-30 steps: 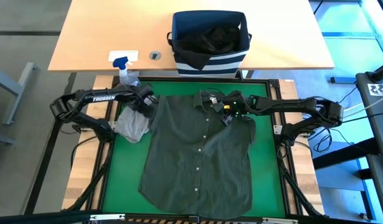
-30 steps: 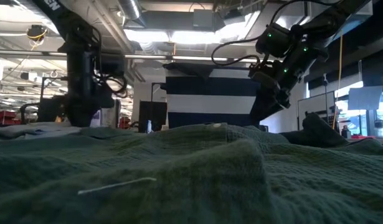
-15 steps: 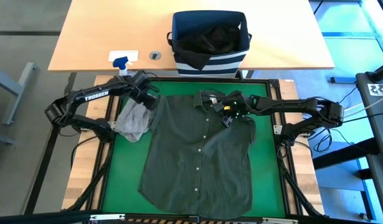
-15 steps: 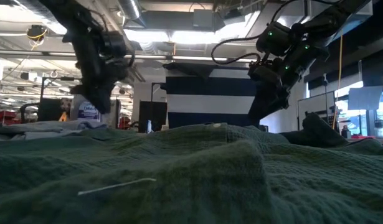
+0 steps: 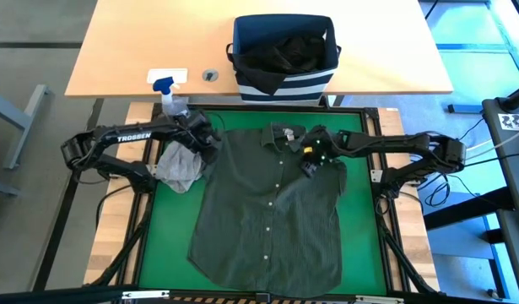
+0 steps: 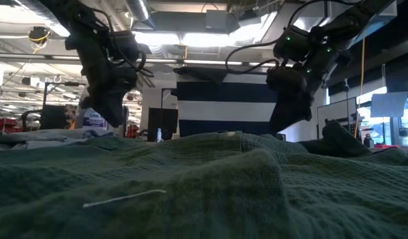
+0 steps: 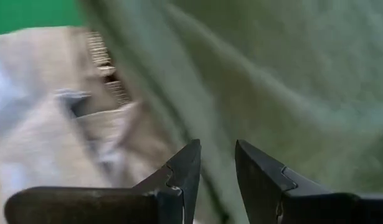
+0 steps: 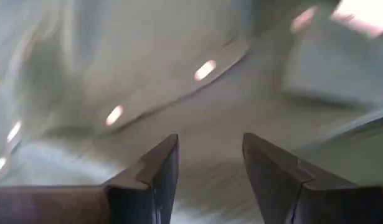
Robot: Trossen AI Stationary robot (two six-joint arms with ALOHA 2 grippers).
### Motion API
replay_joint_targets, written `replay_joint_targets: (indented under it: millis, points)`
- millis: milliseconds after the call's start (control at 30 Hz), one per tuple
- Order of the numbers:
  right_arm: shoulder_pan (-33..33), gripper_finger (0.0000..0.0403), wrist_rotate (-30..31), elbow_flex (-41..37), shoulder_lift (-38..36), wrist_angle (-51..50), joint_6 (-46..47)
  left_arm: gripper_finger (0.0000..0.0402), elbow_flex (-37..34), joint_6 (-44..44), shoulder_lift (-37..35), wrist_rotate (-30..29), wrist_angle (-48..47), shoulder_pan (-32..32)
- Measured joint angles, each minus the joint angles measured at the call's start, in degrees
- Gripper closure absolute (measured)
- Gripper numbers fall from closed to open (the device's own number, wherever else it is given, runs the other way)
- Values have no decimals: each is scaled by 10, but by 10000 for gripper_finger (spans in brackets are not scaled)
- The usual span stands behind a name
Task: Fold Laundry from Bin
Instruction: Fold the green shirt
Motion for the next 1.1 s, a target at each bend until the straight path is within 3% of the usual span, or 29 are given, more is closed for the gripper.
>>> replay_joint_targets:
  millis: [133,333,433,633,767,933,1100]
  points:
    - [43,226,-25,0,0,-35,-8,305,-14,-14,0,7,49,-31]
    - [100,226,65,0,20,-85,-63,305,-42,-46,22,10,135,-69]
    - [100,226,122,0,46,-111,-93,305,-51,-43,49,-27,135,-77]
    - [56,226,192,7,74,-167,-176,305,-55,-99,74,-134,100,-65]
    - [21,226,177,46,48,-282,-201,305,-30,-106,52,-113,99,-54]
    - [-8,226,135,106,-24,-354,-212,305,37,-63,33,-103,112,-54]
    - [-69,226,223,81,-71,-326,-171,305,50,-36,34,-103,178,-55]
